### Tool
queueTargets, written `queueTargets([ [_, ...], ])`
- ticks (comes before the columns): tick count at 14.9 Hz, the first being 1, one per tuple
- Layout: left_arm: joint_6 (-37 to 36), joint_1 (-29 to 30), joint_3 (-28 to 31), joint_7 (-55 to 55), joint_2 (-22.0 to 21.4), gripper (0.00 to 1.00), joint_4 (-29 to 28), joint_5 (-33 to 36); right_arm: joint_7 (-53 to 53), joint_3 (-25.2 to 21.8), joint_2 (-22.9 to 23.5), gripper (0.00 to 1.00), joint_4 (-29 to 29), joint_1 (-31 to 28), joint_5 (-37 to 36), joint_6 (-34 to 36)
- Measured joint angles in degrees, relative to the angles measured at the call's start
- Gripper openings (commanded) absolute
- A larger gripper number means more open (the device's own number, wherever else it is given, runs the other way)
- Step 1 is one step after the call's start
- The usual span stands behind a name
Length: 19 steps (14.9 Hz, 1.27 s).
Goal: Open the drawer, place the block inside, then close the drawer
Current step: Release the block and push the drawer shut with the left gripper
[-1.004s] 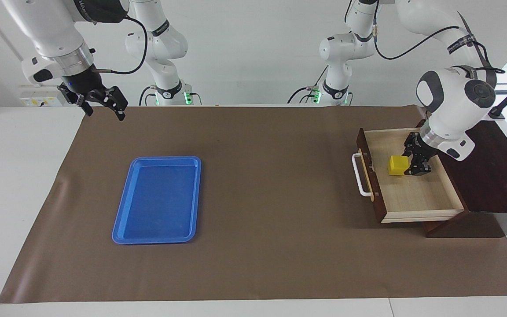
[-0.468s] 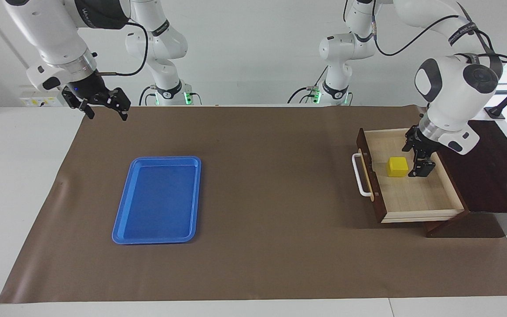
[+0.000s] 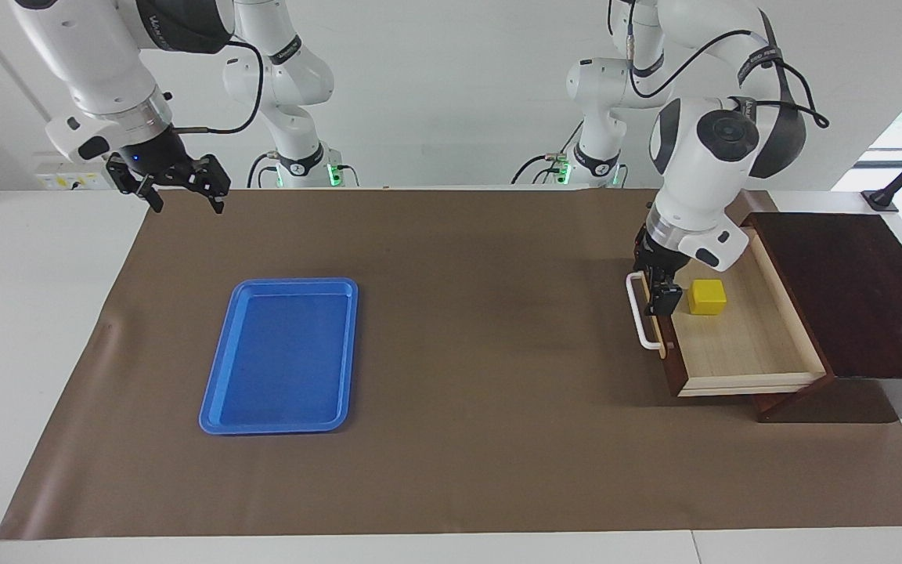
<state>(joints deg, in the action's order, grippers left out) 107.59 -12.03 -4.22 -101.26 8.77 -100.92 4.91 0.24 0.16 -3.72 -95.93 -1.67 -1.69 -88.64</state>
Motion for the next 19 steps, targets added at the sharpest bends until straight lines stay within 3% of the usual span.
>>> queueTargets([
  [10,7.70,1.62,1.00,-1.48,0.40,1.00,-7.04,5.05,0.00,0.09,0.00,1.00,-0.03,0.07,0.23,0.57],
  [14,7.00,2.13,0.80,-0.65,0.34,1.00,-6.33,5.78,0.00,0.09,-0.02,1.00,-0.05,0.07,0.23,0.57],
  [19,1.15,5.98,1.16,2.76,0.90,1.00,-0.51,7.46,0.00,0.09,-0.03,1.00,-0.07,0.07,0.23,0.59],
])
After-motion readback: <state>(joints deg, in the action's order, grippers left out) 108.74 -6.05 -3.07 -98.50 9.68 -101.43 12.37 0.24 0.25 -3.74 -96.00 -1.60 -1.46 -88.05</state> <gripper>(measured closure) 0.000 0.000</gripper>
